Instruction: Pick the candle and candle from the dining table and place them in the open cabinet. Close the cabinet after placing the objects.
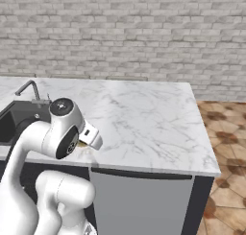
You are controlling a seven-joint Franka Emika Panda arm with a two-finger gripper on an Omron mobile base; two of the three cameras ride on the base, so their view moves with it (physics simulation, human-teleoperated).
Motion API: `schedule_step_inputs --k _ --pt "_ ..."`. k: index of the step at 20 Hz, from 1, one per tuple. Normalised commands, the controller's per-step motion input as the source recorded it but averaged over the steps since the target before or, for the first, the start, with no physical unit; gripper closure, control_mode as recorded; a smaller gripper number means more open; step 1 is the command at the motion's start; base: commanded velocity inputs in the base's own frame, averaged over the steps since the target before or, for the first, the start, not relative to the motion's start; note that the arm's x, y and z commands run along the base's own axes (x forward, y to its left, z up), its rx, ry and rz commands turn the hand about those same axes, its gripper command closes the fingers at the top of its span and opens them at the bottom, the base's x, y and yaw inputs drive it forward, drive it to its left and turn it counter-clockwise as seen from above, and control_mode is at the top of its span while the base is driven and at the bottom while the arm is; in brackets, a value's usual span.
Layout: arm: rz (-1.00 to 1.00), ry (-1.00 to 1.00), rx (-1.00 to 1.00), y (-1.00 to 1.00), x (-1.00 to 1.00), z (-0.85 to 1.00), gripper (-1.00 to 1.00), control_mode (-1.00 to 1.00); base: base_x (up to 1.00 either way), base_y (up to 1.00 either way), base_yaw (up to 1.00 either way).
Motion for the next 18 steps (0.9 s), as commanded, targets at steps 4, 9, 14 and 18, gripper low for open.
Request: schedule_step_inputs --k 4,9,14,18 --pt "-0.04 0.08 0.00 0.00 -0.72 0.54 1.00 -1.00 0.00 0.00 0.00" --pt "-0.05 0.00 0.00 0.00 -0.68 0.17 1.00 -1.00 0.00 0.00 0.00" --pt "-0.04 0.00 0.00 0.00 -0.49 0.00 1.00 -1.00 0.00 0.00 0.00" --pt "0.00 -0.01 -0.02 0.07 -0.13 0.00 1.00 -1.00 0.00 0.00 0.00"
